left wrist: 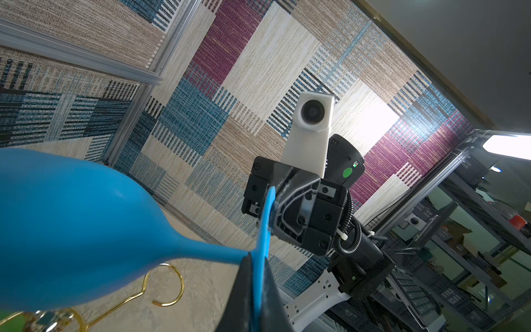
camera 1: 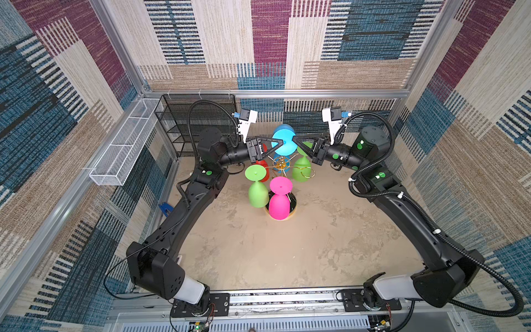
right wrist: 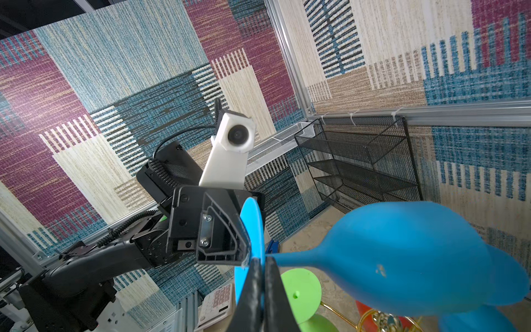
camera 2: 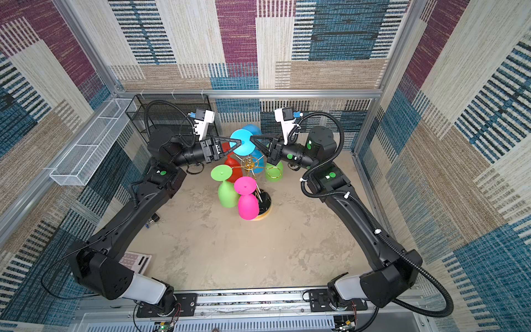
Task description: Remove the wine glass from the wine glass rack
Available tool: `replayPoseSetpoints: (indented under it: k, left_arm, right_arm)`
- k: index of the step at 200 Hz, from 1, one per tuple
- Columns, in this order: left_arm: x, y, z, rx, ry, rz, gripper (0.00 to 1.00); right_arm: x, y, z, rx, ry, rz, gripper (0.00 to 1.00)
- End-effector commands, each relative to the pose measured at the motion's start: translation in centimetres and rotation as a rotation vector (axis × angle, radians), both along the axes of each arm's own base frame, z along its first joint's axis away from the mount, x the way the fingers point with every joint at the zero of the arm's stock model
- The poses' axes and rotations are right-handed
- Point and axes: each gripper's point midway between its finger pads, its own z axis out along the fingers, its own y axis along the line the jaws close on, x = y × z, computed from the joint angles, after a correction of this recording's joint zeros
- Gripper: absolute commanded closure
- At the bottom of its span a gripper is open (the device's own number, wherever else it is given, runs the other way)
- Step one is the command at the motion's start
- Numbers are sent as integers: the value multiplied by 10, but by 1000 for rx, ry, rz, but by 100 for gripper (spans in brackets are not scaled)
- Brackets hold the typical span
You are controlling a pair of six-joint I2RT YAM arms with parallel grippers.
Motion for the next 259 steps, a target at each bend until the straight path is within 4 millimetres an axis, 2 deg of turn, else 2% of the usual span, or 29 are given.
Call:
replayPoseSetpoints:
  k: [1, 15, 27, 50, 77, 128, 177, 259]
  left_arm:
    - [8, 9, 3, 18, 110, 89, 100]
    - [16, 21, 2, 54, 177, 194, 100]
    - [19, 30, 4, 70, 205, 259, 100]
    - [19, 36, 13, 62, 244, 284, 100]
    - [21, 33, 19, 26, 294, 255, 100]
    - [17, 33, 28, 0, 323, 235, 100]
    - [11, 34, 31, -8, 338, 217, 100]
    - [6, 36, 38, -61, 360, 170, 100]
  right_arm:
    - [0, -3, 5, 4, -27, -36, 54]
    - [-2, -11, 6, 0, -55, -86, 22]
    - [-4, -19, 7, -11, -102, -133, 12]
    - [-6, -36, 7, -56, -224, -244, 5]
    - [2, -43, 2, -135, -366, -354, 1]
    - [5, -9, -21, -210, -607, -351, 1]
    - [20, 23, -34, -184, -633, -275, 1]
    - [49, 50, -40, -135, -634, -280, 1]
